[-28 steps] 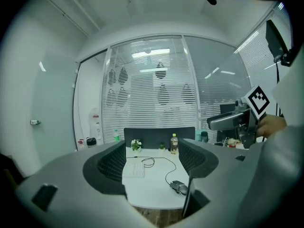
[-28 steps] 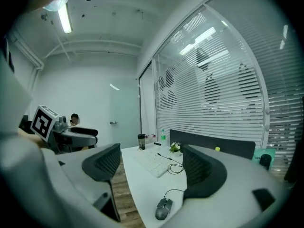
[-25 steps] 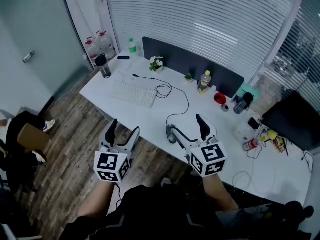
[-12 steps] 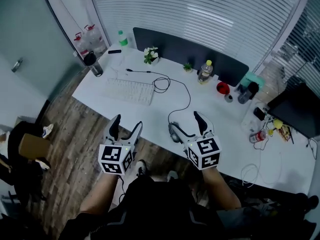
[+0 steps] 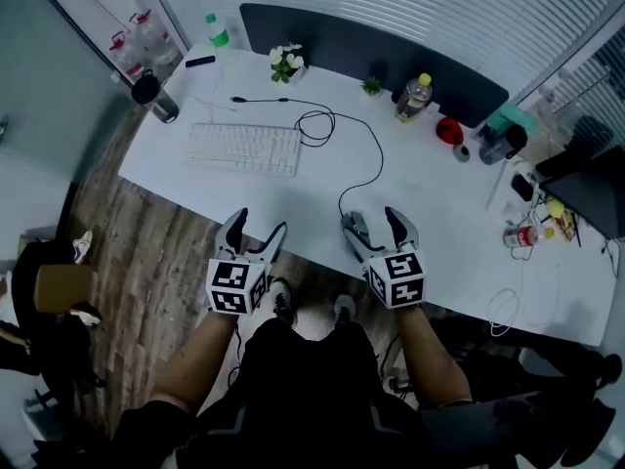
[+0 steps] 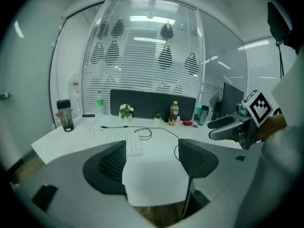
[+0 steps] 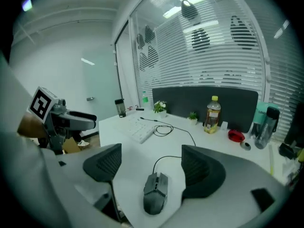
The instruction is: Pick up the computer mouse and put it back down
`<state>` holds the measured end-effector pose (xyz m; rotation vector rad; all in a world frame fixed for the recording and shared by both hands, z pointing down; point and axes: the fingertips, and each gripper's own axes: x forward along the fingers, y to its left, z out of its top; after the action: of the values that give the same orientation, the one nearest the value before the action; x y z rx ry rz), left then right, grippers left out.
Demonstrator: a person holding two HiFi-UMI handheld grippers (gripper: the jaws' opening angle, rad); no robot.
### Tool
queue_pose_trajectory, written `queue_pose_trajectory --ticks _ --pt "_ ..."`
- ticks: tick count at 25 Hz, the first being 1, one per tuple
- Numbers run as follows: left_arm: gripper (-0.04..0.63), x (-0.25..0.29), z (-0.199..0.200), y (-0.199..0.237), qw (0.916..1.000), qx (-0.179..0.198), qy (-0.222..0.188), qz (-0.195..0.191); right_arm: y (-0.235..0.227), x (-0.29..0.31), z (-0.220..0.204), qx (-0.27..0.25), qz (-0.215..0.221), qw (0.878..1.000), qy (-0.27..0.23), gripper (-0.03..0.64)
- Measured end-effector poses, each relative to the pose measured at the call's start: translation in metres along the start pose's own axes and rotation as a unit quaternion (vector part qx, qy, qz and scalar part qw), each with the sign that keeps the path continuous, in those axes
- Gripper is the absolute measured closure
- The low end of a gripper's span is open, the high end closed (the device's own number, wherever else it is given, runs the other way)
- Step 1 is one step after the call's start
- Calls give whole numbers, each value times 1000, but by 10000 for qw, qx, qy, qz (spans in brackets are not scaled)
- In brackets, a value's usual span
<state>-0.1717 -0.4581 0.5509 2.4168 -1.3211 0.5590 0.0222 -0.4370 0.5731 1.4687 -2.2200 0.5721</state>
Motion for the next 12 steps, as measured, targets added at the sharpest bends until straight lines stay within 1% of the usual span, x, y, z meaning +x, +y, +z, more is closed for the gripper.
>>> queue_pose_trajectory --ticks 3,7,10,12 --pt "252 21 -29 9 9995 4 302 -40 -2 23 -31 90 -45 9995 311 232" --pt "252 41 -72 12 9967 -104 796 -68 -2 47 -75 215 -38 9968 764 233" --pt "252 49 -102 10 9933 23 1152 -114 -4 61 -101 208 -96 9949 978 247" --pt "252 53 -115 10 9916 117 1283 -138 -4 69 -113 181 -118 9938 1094 261"
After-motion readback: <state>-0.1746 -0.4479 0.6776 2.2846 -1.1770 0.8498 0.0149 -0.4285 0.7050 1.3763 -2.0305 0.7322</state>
